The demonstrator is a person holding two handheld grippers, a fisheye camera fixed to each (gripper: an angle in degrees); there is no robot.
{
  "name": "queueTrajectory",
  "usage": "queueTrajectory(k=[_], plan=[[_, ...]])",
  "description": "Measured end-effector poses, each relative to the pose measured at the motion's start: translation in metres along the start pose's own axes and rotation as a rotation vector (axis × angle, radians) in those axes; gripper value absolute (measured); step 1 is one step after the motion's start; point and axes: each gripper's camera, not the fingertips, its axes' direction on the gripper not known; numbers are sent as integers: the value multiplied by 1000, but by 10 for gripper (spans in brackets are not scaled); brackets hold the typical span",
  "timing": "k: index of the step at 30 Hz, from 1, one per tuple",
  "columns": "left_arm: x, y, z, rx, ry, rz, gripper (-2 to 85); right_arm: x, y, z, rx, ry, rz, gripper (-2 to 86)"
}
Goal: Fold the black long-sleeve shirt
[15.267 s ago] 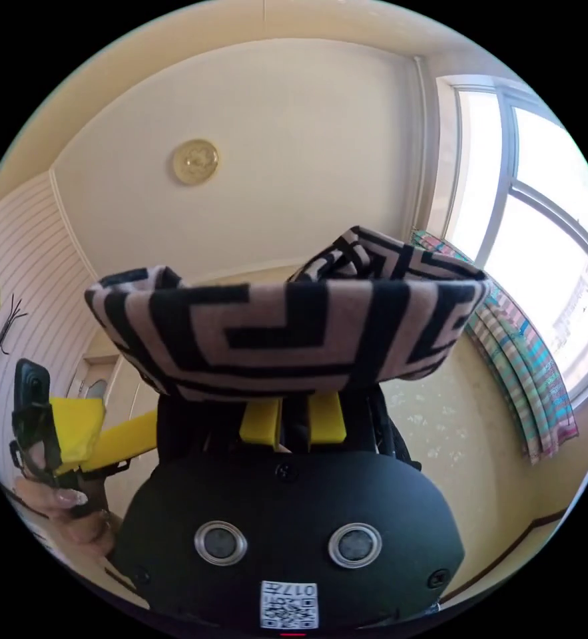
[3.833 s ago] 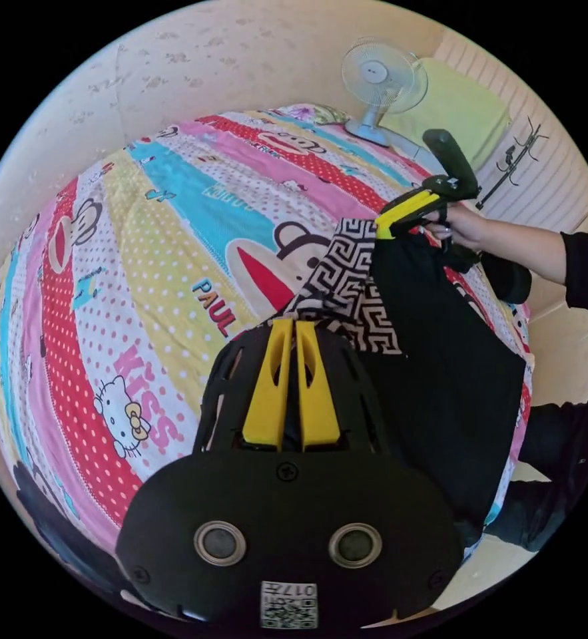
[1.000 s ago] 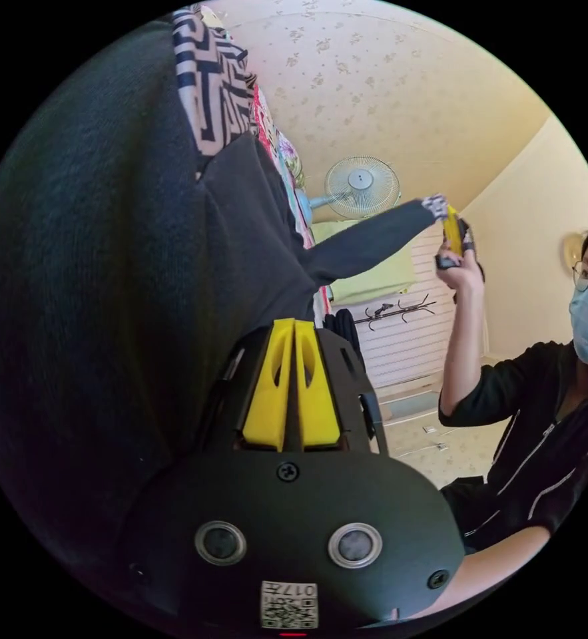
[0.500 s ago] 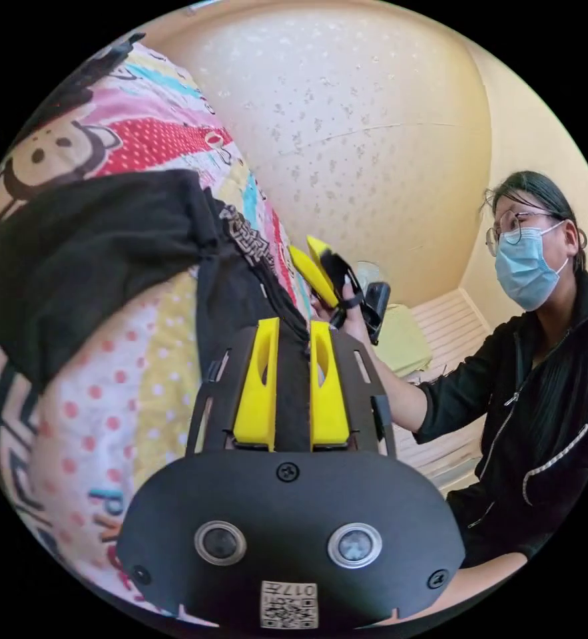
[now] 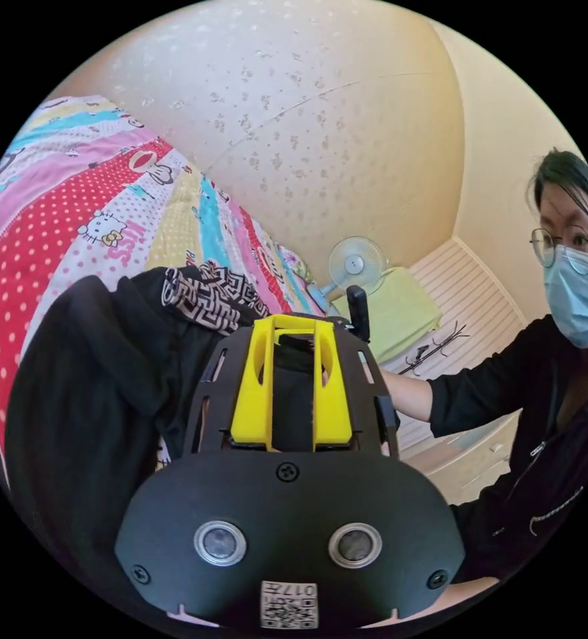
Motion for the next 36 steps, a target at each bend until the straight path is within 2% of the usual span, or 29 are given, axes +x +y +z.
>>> queueTrajectory(k=[2, 6, 11, 15, 18, 23, 25, 27, 30, 34, 36], plan=[[-3, -7, 8, -41, -71, -10, 101, -1, -9, 8, -64, -97, -79, 39], [-13, -14, 11, -44, -206, -46, 112, -18, -10, -2, -48, -77, -121, 21], [-36, -17, 14, -14, -308, -119, 132, -39, 7, -13, 8, -159, -167, 18], [-60, -12, 42, -119, -312, -192, 129, -47, 19, 2, -48, -170, -192, 29], [-72, 0, 59, -159, -358, -247, 60, -48, 24, 9, -63, -194, -192, 54], [-73, 12, 49, -101, -326, -251, 36, -15, 14, -31, 195, -300, -23, 80], [-64, 15, 38, -31, -275, -214, 35, -7, -1, -35, 212, -280, 18, 85], [-49, 18, 23, 32, -247, -145, 36, -5, -22, -28, 190, -251, 22, 90], [-43, 29, 15, 28, -275, -84, 40, -7, -59, -2, 195, -284, 12, 92], [-68, 63, 7, -22, -364, -198, 47, -25, -89, 74, -44, -237, 9, 79], [-69, 96, -21, 39, -307, -232, 53, -33, -85, 76, -10, -185, -1, 79]])
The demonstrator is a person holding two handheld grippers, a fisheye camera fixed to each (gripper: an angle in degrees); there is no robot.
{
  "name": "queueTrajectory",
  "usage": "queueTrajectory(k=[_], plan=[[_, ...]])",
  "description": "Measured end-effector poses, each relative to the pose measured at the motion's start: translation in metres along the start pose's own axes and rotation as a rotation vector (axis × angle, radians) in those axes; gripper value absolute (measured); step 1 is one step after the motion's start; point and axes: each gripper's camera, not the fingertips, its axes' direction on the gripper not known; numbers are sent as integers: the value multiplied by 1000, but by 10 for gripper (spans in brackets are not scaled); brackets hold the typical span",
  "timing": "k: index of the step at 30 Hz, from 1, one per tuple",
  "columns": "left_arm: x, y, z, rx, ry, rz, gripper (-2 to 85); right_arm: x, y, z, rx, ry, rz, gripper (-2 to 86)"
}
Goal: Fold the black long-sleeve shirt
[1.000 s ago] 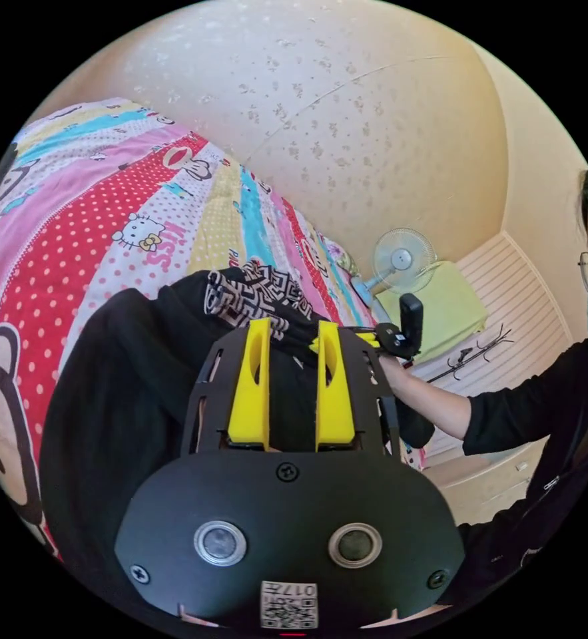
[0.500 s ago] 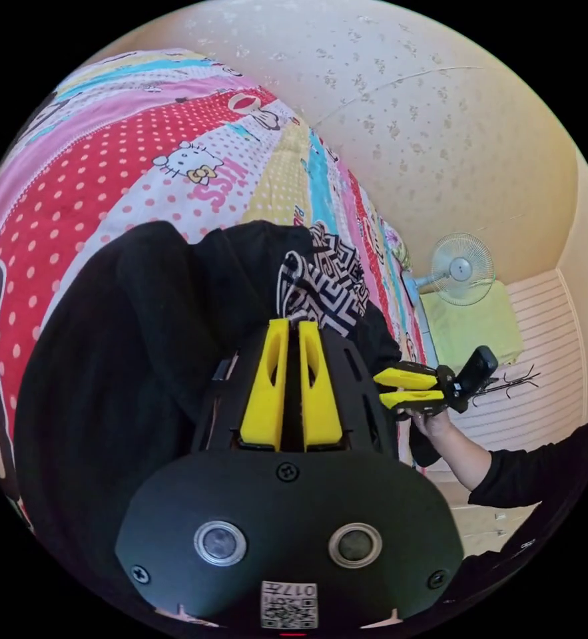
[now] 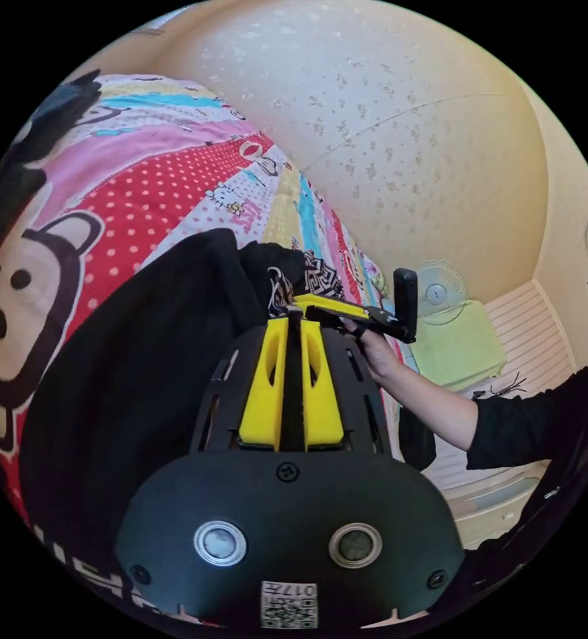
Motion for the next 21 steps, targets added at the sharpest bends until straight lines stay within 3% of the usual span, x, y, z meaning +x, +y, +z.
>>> queueTrajectory(k=[4, 6, 9, 11, 12, 15, 21], plan=[[-3, 58, -67, 72, -30, -37, 68, -17, 14, -33, 158, -80, 25, 75], [10, 106, -125, 176, -208, -16, 77, -35, 23, -46, 208, -101, -18, 73], [17, 163, -186, 271, -457, -67, 104, -61, 31, -29, 97, 1, -78, 70], [8, 190, -207, 270, -555, -160, 111, -65, 35, 8, -108, 35, -60, 73], [-1, 205, -215, 256, -562, -222, 112, -69, 36, 10, -103, 27, -61, 73], [-22, 230, -223, 246, -460, -337, 111, -121, 37, -10, 73, -115, -286, 82], [-39, 263, -228, 296, -466, -423, 95, -285, 34, 14, -54, -269, -810, 117]])
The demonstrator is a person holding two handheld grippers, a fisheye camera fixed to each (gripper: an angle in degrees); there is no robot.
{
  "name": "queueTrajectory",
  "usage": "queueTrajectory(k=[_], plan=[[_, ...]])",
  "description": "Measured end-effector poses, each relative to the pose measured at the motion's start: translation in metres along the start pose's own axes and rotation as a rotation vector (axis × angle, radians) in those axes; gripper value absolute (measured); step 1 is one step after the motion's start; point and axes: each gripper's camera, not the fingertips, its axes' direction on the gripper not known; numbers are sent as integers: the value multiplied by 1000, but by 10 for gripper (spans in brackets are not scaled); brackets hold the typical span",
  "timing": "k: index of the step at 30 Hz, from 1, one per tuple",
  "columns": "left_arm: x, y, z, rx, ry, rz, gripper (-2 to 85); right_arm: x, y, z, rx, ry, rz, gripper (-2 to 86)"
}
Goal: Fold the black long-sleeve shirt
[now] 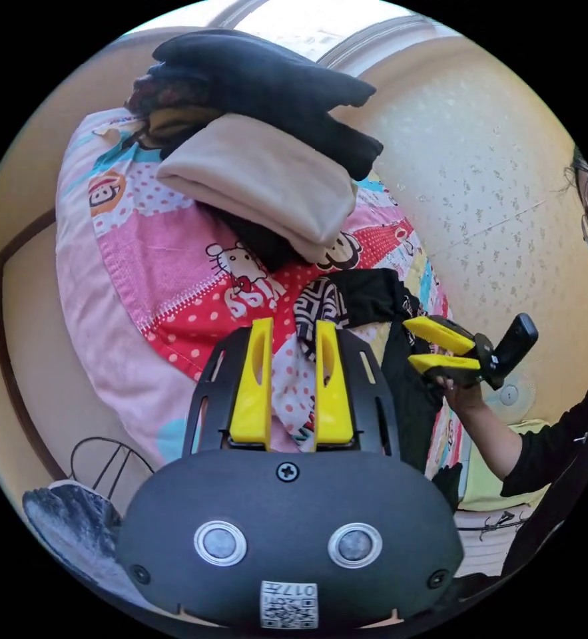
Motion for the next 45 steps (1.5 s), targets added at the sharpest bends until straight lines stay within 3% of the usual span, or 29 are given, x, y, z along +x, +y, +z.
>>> queueTrajectory(k=[5, 10, 15, 19, 23, 26, 31, 34, 37, 39, 41, 45], plan=[[-37, 7, -19, 60, 46, -68, 76, -70, -38, 89, -269, 215, -384, 96], [-73, 7, -43, 101, 85, -100, 70, -74, -46, 101, -262, 387, -414, 40], [-61, 7, -38, 35, 330, 64, 64, -13, -70, 36, -52, 213, -24, 31], [-6, 7, -9, -7, 419, 257, 86, 73, -55, -59, 283, -7, 414, 29], [51, -4, 42, -59, 616, 299, 87, 151, 38, -158, 728, -120, 790, 27], [86, -8, 69, -68, 683, 326, 83, 156, 148, -211, 1024, 7, 961, 26], [118, 1, 101, -112, 672, 381, 83, 113, 331, -239, 1171, 389, 1221, 26], [124, 16, 128, -212, 613, 409, 87, 91, 433, -216, 1058, 549, 1502, 29], [125, 30, 153, -333, 517, 436, 88, 96, 489, -188, 920, 504, 1617, 34], [127, 33, 159, -379, 457, 453, 88, 95, 505, -185, 960, 461, 1619, 40], [132, 32, 158, -383, 431, 470, 89, 89, 516, -191, 1034, 444, 1589, 57], [160, 17, 157, -339, 386, 531, 90, 79, 527, -198, 963, 527, 1703, 72]])
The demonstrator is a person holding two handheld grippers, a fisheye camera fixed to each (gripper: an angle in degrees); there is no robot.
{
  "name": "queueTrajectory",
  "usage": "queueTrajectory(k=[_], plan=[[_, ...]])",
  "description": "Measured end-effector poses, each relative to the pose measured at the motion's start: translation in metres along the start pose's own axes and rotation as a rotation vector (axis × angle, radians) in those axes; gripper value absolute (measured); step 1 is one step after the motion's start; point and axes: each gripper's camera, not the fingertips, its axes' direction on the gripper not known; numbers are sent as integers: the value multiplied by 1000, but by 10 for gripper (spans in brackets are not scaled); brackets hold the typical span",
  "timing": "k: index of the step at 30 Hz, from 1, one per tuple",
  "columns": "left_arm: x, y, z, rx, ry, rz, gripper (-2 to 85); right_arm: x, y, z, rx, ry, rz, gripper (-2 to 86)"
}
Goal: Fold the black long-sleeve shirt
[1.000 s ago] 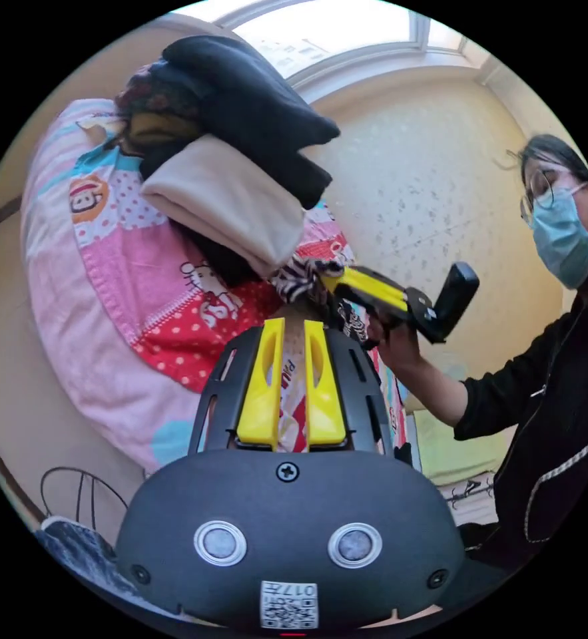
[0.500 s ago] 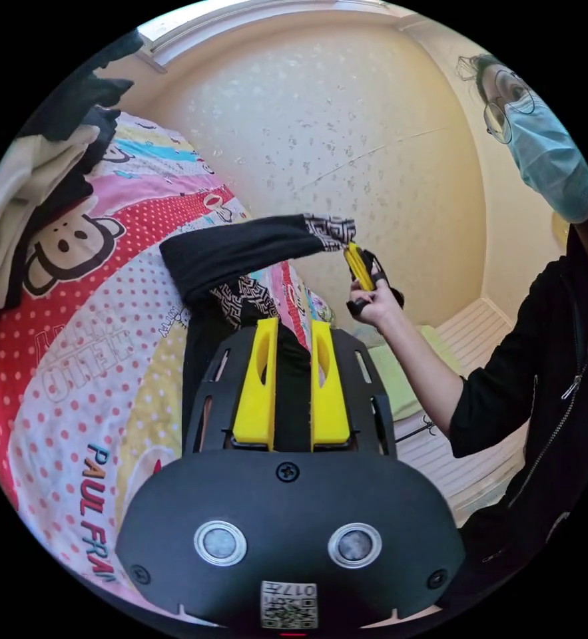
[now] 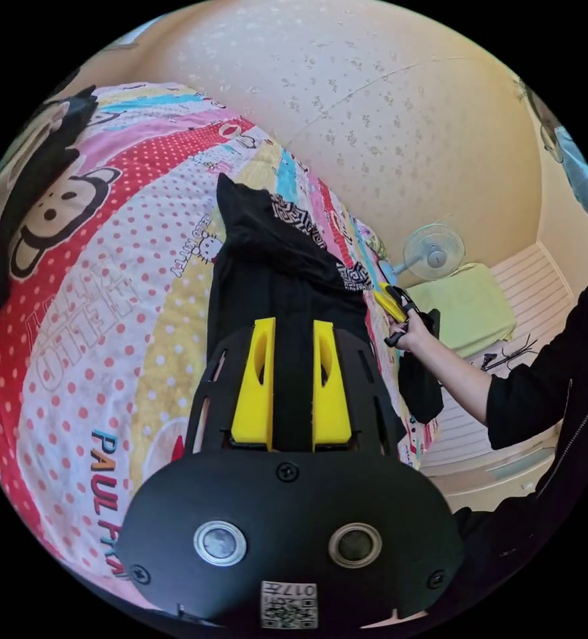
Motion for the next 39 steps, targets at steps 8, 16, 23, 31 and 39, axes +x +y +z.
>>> queueTrajectory(k=[8, 16, 23, 31, 39], plan=[[23, -132, 37, 178, -56, 232, 97, -76, -17, 60, -126, 236, -532, 28], [-35, -166, 55, -19, -54, 57, 98, -36, -34, 45, -332, 213, -543, 91], [-18, -17, -49, -214, -34, 5, 136, 4, 87, -48, -678, 289, -513, 120], [-27, 51, -43, -372, 8, -223, 115, 58, 153, -81, -595, 203, -143, 75], [-7, 13, -69, -370, 41, -240, 25, 73, 135, -130, -488, -8, 101, 28]])
